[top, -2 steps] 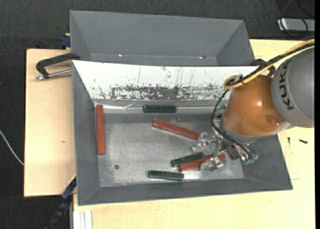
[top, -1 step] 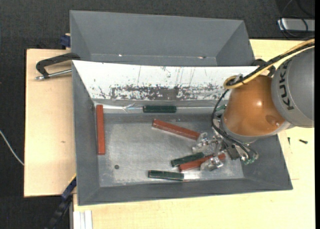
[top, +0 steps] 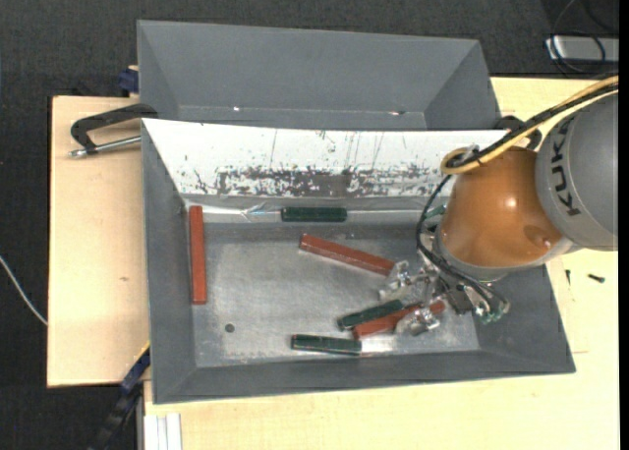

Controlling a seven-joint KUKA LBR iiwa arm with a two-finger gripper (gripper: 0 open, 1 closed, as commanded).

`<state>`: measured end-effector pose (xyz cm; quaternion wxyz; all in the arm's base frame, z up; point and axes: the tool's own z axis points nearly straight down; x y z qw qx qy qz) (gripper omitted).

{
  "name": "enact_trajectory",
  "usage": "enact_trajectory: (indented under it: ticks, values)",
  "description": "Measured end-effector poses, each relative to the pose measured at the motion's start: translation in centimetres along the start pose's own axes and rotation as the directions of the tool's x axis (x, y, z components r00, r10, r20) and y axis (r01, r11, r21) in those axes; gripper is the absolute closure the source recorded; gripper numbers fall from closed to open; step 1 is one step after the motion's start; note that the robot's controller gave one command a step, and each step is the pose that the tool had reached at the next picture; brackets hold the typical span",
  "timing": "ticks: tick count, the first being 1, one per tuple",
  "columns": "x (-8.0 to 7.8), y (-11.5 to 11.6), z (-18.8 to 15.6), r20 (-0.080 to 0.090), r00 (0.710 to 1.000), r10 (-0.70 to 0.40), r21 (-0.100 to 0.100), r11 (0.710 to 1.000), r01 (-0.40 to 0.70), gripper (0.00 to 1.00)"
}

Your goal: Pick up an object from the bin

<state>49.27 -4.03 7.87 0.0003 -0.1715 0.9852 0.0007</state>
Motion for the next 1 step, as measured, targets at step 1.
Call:
enact_trajectory:
  ticks: [1]
  values:
    - [0.05,0.04,-1.54,0.001,1.000,0.000,0.000,1.000,0.000,1.00]
